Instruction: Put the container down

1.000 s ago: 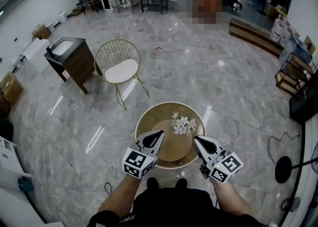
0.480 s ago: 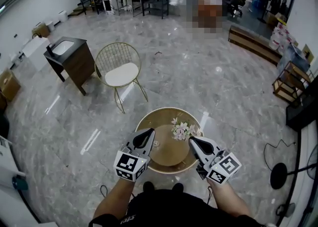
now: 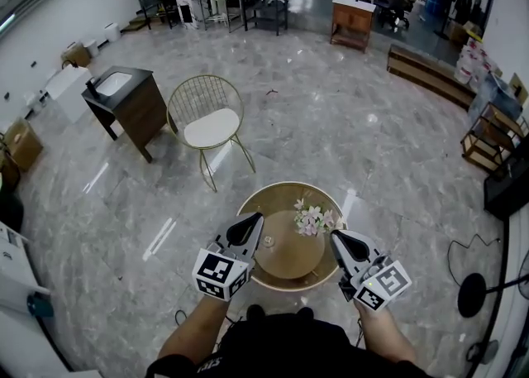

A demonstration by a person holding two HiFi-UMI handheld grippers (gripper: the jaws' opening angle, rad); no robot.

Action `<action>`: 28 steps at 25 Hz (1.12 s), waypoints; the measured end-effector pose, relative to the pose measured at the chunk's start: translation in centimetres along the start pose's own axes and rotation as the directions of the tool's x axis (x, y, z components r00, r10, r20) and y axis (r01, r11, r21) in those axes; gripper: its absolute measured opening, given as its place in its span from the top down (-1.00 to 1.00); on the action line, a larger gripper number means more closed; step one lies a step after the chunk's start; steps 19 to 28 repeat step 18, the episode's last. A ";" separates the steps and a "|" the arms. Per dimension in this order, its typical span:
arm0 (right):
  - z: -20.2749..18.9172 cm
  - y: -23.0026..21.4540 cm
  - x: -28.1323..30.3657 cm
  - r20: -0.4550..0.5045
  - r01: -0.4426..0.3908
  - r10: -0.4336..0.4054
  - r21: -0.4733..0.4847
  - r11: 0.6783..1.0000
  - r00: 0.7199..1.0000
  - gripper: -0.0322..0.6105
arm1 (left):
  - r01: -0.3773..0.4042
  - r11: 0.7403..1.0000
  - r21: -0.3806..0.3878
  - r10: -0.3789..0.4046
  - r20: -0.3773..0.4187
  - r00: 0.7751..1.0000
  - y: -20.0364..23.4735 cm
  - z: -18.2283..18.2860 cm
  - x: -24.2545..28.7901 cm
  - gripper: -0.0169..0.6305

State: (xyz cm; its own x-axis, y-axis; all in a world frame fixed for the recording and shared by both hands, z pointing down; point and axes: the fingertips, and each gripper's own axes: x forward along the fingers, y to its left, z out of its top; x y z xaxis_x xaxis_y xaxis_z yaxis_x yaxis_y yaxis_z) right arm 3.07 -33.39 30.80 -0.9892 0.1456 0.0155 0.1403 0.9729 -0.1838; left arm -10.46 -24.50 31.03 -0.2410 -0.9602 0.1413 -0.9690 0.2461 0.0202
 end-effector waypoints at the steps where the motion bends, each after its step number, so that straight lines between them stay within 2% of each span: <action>1: -0.2 0.2 0.1 -0.007 -0.005 0.005 -0.005 1.000 1.000 0.86 | -0.007 1.000 -0.001 0.007 -0.003 1.000 0.2 -0.1 -0.2 0.90; 8: 0.7 2.0 1.3 -0.008 -0.045 0.045 -0.032 0.998 0.999 0.86 | -0.037 0.999 -0.029 0.036 -0.031 0.999 1.1 -1.1 -1.6 0.90; 28: 0.5 1.9 2.1 0.009 -0.037 0.037 -0.021 0.999 0.999 0.87 | -0.047 0.999 -0.026 0.046 -0.038 0.998 2.4 -1.5 -2.0 0.90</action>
